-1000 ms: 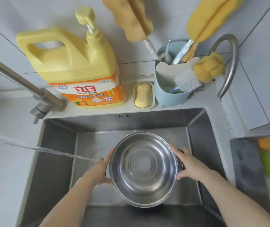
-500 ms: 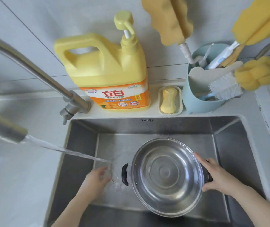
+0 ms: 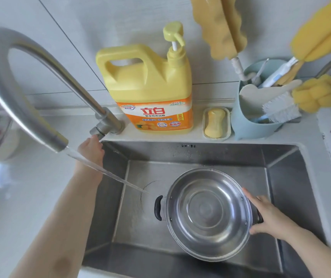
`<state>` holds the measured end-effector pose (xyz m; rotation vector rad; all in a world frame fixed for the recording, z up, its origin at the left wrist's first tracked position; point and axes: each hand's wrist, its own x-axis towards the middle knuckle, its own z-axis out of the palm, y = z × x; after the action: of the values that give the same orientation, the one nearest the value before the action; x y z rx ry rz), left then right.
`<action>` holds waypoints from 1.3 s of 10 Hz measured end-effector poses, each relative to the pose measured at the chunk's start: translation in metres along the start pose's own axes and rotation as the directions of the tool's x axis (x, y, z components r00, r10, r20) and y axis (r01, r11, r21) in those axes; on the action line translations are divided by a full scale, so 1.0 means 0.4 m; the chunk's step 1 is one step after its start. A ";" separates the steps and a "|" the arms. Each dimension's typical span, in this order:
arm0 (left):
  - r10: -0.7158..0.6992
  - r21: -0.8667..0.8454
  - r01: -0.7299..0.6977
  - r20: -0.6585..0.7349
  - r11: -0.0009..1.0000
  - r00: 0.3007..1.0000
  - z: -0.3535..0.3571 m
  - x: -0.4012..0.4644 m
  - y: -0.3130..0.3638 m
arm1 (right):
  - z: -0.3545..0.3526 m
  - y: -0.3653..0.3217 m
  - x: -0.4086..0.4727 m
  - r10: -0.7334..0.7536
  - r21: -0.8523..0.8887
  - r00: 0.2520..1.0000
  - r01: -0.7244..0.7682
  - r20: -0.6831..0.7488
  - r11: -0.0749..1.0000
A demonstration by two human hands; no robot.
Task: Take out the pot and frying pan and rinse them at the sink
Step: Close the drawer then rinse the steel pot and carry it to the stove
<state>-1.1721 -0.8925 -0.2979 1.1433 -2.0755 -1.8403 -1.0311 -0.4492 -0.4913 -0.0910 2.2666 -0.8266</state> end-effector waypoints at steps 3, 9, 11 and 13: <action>0.226 0.475 -0.324 0.252 0.818 0.941 -0.014 -0.076 -0.158 | 0.004 -0.009 -0.011 0.001 -0.003 1.000 -0.001 -0.006 1.000; -0.379 0.611 -0.767 0.768 0.196 0.516 0.041 -0.074 -0.516 | 0.022 -0.037 -0.038 0.056 0.074 0.998 -0.054 -0.029 0.996; -0.332 0.610 -0.745 0.785 0.271 0.522 0.054 -0.077 -0.549 | 0.019 -0.063 -0.039 0.059 0.008 0.998 -0.059 -0.027 0.998; -0.242 0.595 -0.756 0.803 0.273 0.545 0.014 -0.084 -0.493 | -0.016 -0.116 -0.052 -0.002 -0.014 0.997 0.001 -0.081 1.000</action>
<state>-1.0653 -0.8603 -0.4641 -0.4370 -3.7769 -0.6895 -1.0275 -0.4766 -0.4480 -0.0671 2.3487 -0.8292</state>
